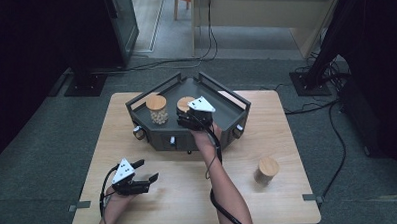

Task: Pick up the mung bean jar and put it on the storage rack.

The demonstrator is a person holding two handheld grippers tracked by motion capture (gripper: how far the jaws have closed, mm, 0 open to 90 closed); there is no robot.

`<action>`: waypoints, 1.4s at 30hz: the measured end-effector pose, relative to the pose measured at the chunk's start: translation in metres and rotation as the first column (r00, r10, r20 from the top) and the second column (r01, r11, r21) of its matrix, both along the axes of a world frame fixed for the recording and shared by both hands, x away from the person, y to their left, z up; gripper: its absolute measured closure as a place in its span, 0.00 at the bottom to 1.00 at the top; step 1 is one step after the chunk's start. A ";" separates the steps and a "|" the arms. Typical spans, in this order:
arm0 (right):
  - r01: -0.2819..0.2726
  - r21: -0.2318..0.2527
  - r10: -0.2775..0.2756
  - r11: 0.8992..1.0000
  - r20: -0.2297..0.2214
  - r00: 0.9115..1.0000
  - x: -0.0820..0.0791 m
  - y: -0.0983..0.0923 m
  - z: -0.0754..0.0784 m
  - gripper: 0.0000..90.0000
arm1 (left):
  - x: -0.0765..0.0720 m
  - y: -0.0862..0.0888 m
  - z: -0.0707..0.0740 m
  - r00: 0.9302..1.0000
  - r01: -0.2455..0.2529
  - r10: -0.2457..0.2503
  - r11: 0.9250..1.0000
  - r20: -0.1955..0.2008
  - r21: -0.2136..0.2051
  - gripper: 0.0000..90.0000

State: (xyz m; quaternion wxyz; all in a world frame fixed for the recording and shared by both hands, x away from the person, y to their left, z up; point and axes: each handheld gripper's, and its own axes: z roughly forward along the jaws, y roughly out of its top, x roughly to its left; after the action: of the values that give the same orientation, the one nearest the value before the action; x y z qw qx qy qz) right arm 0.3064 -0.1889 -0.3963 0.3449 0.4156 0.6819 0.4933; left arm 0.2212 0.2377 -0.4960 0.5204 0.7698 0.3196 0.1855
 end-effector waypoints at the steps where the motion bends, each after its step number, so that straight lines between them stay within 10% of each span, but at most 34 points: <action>1: 0.001 0.003 -0.001 1.000 -0.005 1.000 0.000 0.000 0.000 0.28 | 0.000 0.000 0.000 1.000 0.000 0.000 1.000 0.000 0.000 0.21; 42: -0.039 0.021 0.038 0.999 0.019 0.999 -0.012 -0.018 -0.011 0.21 | -0.002 0.000 -0.001 1.000 0.001 -0.001 1.000 0.017 0.000 0.21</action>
State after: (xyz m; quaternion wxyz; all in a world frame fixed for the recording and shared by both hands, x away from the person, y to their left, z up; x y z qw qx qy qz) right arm 0.2945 -0.2070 -0.4076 0.3371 0.4014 0.6813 0.5109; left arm 0.2197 0.2373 -0.4968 0.5234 0.7683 0.3146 0.1918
